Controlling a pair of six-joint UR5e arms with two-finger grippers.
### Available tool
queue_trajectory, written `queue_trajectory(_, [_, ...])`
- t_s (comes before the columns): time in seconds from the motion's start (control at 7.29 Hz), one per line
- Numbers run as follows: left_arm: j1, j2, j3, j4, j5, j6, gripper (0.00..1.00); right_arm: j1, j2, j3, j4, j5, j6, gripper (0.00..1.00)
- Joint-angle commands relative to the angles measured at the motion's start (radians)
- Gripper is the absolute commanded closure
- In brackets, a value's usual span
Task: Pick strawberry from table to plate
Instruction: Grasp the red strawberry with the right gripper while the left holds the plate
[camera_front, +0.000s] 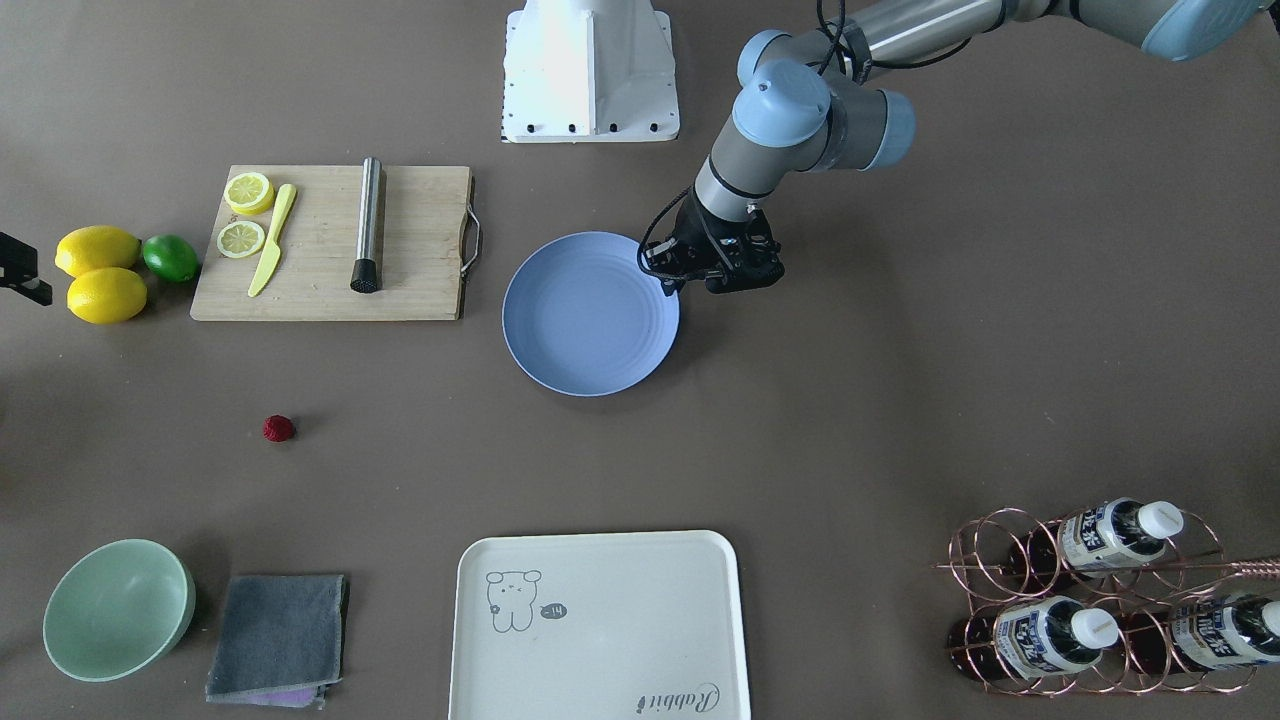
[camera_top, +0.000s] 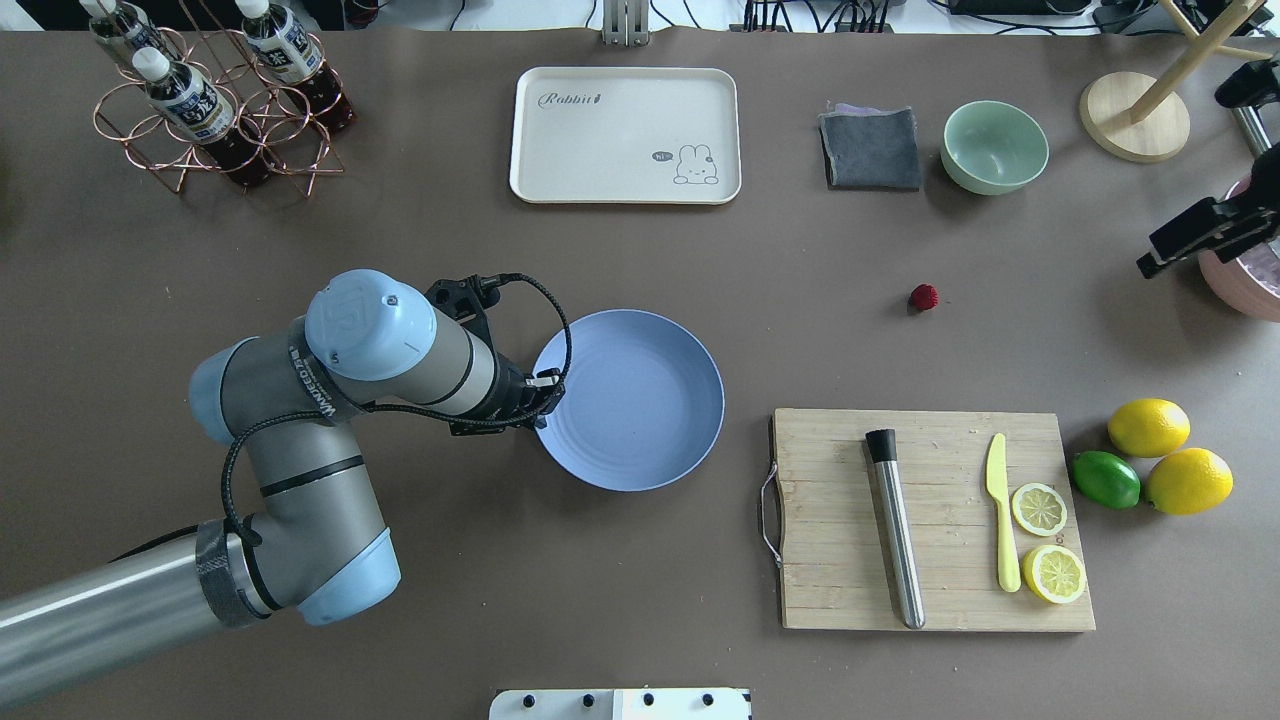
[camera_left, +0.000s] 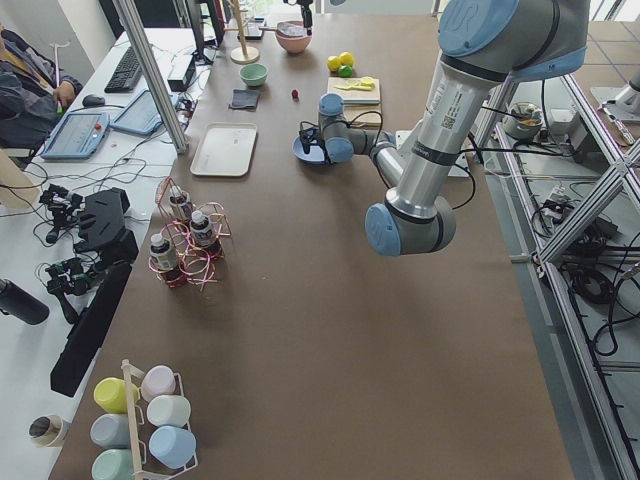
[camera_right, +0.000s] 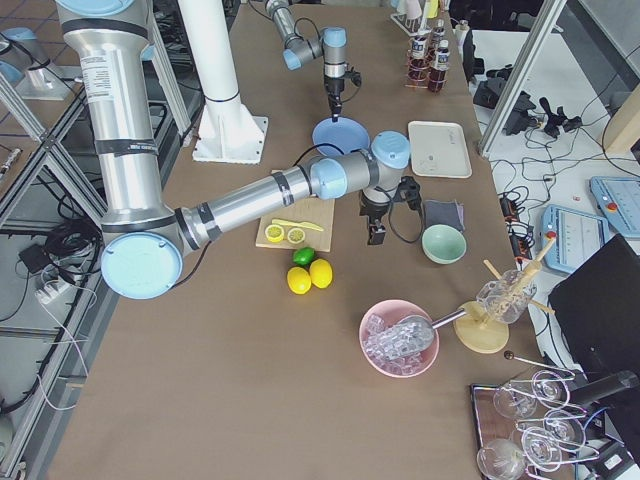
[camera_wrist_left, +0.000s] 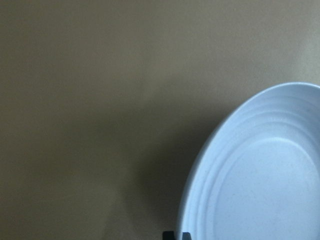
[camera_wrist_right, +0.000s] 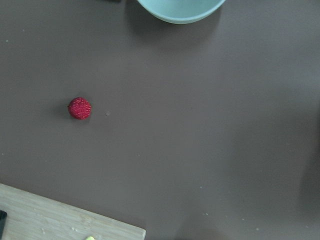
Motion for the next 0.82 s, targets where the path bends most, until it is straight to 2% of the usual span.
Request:
queue_trajectory(0.0, [0.002,-0.001,0.022,-0.032,0.003,-0.005,1.0,-0.145,0.068,-0.097,0.208,-0.062,0.244,0.01])
queue_trajectory(0.27, [0.002,0.001,0.016,-0.036,0.002,-0.003,0.22,-0.224,0.183,-0.27,0.351,-0.103,0.368,0.01])
queue_trajectory(0.41, [0.001,0.001,0.011,-0.034,0.002,-0.005,0.13,-0.254,0.195,-0.297,0.382,-0.127,0.389,0.01])
queue_trajectory(0.55, [-0.002,0.002,-0.006,-0.031,0.0,-0.008,0.09,-0.266,0.211,-0.308,0.383,-0.136,0.391,0.02])
queue_trajectory(0.69, [-0.004,0.005,-0.018,-0.028,0.0,-0.02,0.08,-0.283,0.212,-0.32,0.384,-0.156,0.391,0.07])
